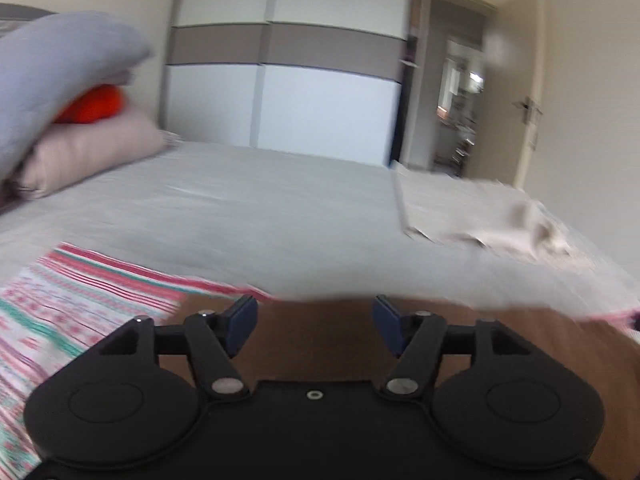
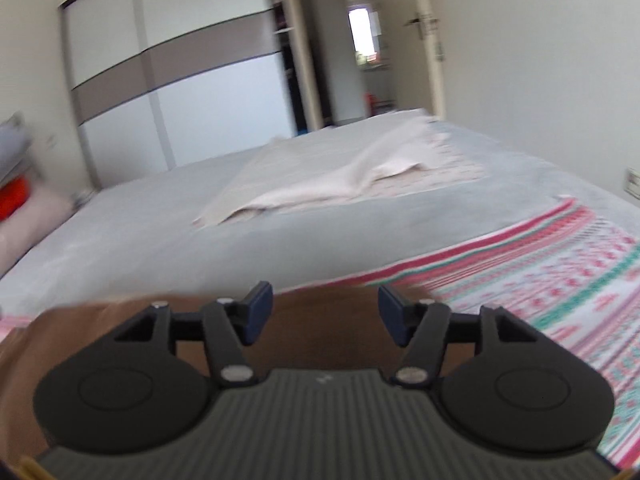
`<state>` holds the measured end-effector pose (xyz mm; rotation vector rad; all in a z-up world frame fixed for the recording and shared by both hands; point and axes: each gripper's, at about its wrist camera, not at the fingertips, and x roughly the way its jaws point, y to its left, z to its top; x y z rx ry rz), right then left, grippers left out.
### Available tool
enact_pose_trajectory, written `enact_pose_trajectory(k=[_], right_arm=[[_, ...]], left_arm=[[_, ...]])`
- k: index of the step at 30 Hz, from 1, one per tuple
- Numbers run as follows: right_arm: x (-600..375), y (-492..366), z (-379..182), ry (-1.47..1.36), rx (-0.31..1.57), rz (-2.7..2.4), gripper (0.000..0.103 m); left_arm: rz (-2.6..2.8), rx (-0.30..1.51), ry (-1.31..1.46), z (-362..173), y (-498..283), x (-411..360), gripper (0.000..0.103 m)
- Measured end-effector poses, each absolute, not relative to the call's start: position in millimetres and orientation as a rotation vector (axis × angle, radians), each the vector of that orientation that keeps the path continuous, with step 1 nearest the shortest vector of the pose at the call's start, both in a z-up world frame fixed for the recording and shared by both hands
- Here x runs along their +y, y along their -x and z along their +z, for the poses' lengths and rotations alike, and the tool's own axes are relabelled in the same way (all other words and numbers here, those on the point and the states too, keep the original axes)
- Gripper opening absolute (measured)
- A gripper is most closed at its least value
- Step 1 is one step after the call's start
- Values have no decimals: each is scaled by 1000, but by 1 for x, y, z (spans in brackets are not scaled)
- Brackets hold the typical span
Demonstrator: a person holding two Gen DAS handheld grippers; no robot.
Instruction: Fold large clothes
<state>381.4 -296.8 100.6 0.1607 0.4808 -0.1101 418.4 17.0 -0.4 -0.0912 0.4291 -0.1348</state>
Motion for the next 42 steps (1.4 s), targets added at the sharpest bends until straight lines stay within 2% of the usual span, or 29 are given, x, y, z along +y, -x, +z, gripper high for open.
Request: enact_pose_trajectory(k=[2, 5, 8, 12, 17, 21, 24, 27, 30, 31, 33, 36, 37, 39, 41, 42], right_arm=[[-274, -388, 85, -117, 537, -92, 60], [-277, -384, 68, -36, 561, -135, 60], [-320, -368, 69, -32, 586, -208, 59], [-340, -339, 81, -25, 602, -268, 58], [-267, -299, 94, -9, 595, -85, 61], [-221, -274, 81, 11, 645, 0, 61], [-229, -251, 66, -1, 660, -30, 65], [-264, -228, 61, -29, 669, -117, 68], [-305, -204, 64, -132, 666, -174, 65], [-312, -198, 67, -154, 664, -168, 56], [-317, -189, 75, -169, 666, -173, 55], [-311, -176, 87, -159, 671, -236, 60], [-310, -170, 90, -171, 669, -247, 65], [-310, -154, 96, -217, 648, -216, 70], [-311, -140, 99, -257, 628, -177, 83], [-310, -134, 100, -262, 620, -164, 86]], left_arm=[[-172, 470, 25, -16, -416, -4, 66], [-167, 481, -24, -31, -413, 7, 76], [-9, 508, -123, -34, -409, 50, 76], [47, 558, 7, -18, -392, 98, 74], [-184, 510, 32, 8, -334, 47, 75], [-315, 546, -19, -7, -289, -1, 75], [-328, 574, -62, -30, -264, -3, 77], [-272, 586, 1, -36, -251, 27, 78], [-183, 604, 35, -35, -244, 58, 77], [-163, 602, 31, -33, -242, 65, 76], [-181, 610, 59, -28, -235, 78, 75], [-132, 617, 115, -13, -218, 86, 76], [-128, 618, 146, -8, -211, 89, 77], [-150, 633, 235, 1, -198, 99, 86], [-158, 654, 318, 7, -188, 109, 97], [-155, 654, 359, 7, -183, 115, 101]])
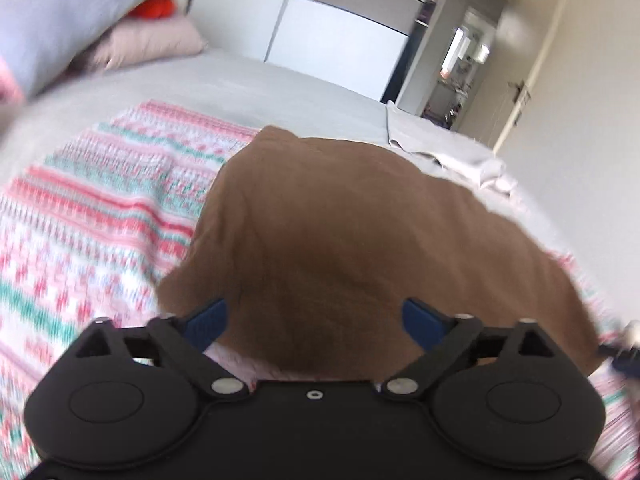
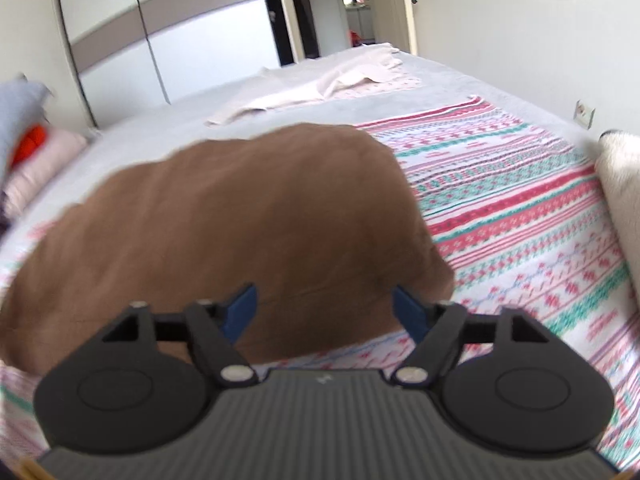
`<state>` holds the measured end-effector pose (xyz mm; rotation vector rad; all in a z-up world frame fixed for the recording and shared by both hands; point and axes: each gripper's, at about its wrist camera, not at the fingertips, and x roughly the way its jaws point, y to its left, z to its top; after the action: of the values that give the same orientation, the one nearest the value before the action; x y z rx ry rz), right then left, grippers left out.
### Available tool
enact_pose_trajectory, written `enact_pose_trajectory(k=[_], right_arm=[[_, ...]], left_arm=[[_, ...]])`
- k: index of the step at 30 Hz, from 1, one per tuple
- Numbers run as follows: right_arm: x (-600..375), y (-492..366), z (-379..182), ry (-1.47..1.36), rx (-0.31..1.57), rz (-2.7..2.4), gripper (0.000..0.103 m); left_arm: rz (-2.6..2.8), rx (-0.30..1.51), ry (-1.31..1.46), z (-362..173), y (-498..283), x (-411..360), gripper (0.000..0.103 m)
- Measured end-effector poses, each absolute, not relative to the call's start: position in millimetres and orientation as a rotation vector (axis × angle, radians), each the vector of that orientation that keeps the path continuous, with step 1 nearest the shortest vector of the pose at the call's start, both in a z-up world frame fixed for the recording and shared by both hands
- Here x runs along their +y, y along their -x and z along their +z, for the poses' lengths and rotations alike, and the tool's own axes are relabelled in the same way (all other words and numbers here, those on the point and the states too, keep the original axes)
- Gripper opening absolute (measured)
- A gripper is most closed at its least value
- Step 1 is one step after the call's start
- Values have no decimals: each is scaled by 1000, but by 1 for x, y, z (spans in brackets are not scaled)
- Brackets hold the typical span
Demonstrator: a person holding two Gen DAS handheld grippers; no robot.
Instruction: Fold large clothes
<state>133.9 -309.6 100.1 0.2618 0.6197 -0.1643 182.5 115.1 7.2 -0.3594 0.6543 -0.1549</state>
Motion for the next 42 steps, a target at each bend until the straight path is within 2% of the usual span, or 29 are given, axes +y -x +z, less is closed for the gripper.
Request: enact_pose_trajectory(k=[5, 12, 16, 22, 29, 31, 33, 34, 35, 36, 38, 39, 42], right_arm=[[-291, -130, 106, -199, 627, -168, 95], [-268, -135, 99, -186, 645, -129, 97], [-257, -141, 90, -167, 679, -124, 97], [-247, -146, 83, -140, 689, -118, 97], [-228, -152, 79, -84, 594, -63, 97], [-219, -155, 77, -70, 553, -39, 97], [-208, -161, 75, -80, 520, 3, 96], [-204, -164, 74, -88, 502, 19, 92], [-199, -168, 72, -97, 488, 35, 86], [-194, -173, 69, -108, 481, 47, 81], [-188, -183, 59, -153, 506, 75, 52], [-187, -188, 53, -166, 528, 85, 49], [-184, -193, 42, -151, 571, 81, 46]], left_arm=[[-114, 667, 604, -11, -168, 141, 103], [-144, 721, 864, -49, -183, 156, 103], [-134, 674, 980, -63, -189, 159, 102], [-109, 595, 933, -65, -210, 152, 100], [22, 465, 868, -65, -224, 128, 100], [63, 433, 849, -67, -225, 123, 92], [117, 421, 827, -67, -227, 122, 66], [138, 413, 823, -69, -227, 123, 58], [133, 408, 829, -71, -228, 125, 45], [121, 398, 839, -73, -226, 128, 40], [111, 375, 819, -69, -221, 127, 32], [100, 351, 797, -63, -220, 124, 27], [29, 284, 762, -37, -218, 116, 23]])
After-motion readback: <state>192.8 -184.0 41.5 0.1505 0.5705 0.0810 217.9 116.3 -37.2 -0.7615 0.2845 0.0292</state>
